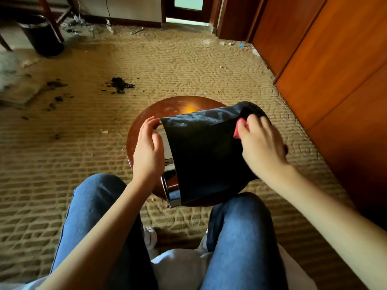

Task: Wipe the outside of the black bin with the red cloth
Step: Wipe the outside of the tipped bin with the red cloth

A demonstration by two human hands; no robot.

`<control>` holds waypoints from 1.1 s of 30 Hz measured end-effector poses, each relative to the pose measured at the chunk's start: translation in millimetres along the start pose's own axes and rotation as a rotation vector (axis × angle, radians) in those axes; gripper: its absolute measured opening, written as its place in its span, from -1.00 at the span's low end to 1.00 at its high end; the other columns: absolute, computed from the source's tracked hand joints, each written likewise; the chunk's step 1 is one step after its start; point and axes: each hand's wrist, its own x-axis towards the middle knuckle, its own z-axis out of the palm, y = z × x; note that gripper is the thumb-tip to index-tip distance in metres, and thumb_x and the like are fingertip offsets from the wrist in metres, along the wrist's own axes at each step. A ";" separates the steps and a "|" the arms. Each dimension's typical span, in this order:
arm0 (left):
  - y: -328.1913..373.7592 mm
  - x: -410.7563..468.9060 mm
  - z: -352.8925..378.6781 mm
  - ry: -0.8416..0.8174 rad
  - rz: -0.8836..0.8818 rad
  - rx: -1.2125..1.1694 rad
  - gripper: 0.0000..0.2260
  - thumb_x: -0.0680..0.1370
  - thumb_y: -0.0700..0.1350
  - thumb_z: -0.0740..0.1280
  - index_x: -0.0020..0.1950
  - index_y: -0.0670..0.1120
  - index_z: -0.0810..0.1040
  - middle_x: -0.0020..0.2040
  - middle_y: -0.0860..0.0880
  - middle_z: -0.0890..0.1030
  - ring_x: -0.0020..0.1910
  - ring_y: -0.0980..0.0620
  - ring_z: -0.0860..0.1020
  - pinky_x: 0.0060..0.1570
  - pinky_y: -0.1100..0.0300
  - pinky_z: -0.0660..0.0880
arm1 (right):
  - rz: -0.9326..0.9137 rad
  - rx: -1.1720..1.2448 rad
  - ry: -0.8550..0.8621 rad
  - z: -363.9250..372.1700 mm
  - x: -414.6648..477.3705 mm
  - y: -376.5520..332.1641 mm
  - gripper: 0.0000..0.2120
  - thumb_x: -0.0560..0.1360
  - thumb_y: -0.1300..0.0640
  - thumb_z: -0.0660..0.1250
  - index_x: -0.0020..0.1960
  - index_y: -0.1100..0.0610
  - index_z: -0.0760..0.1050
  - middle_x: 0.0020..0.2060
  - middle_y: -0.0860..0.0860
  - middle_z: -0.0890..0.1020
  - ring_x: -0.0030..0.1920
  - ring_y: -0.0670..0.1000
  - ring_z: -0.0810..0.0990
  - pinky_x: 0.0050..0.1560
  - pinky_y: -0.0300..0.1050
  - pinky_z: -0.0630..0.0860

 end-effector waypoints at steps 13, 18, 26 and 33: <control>-2.0 -0.2 0.6 -0.001 -0.017 -0.018 -0.55 0.54 -0.03 -0.01 0.39 -0.04 0.40 0.39 0.04 0.42 0.33 0.19 0.36 0.31 0.26 0.26 | 0.202 -0.076 0.062 0.9 16.6 -28.5 -0.59 0.46 0.29 -0.03 0.06 0.30 0.57 -0.04 0.15 0.54 -0.05 0.19 0.52 -0.23 -0.01 0.45; -2.9 -0.1 -1.9 -0.014 0.026 0.009 -0.56 0.54 -0.04 0.00 0.37 -0.03 0.41 0.37 0.04 0.45 0.33 0.14 0.39 0.33 0.14 0.33 | -0.182 0.218 0.192 -7.8 -17.8 -60.3 -0.67 0.42 0.31 0.12 0.06 0.27 0.58 -0.16 0.15 0.56 -0.22 0.18 0.53 -0.35 -0.08 0.45; -1.0 -2.2 1.0 0.004 0.018 -0.009 -0.55 0.53 -0.03 -0.01 0.36 -0.05 0.42 0.39 0.04 0.42 0.33 0.18 0.36 0.27 0.27 0.26 | 0.304 0.273 0.125 4.7 8.6 16.1 -0.83 0.53 0.10 0.16 0.05 0.12 0.45 0.01 0.13 0.48 0.00 0.23 0.49 -0.09 0.06 0.41; -4.4 -1.3 -2.0 -0.019 0.057 0.024 -0.55 0.54 -0.06 -0.01 0.37 -0.06 0.42 0.38 0.04 0.44 0.31 0.19 0.38 0.25 0.30 0.29 | -0.229 0.430 0.289 -7.7 -24.4 -115.0 -0.78 0.42 0.33 0.34 0.05 0.26 0.61 -0.20 0.13 0.56 -0.25 0.15 0.51 -0.39 -0.04 0.42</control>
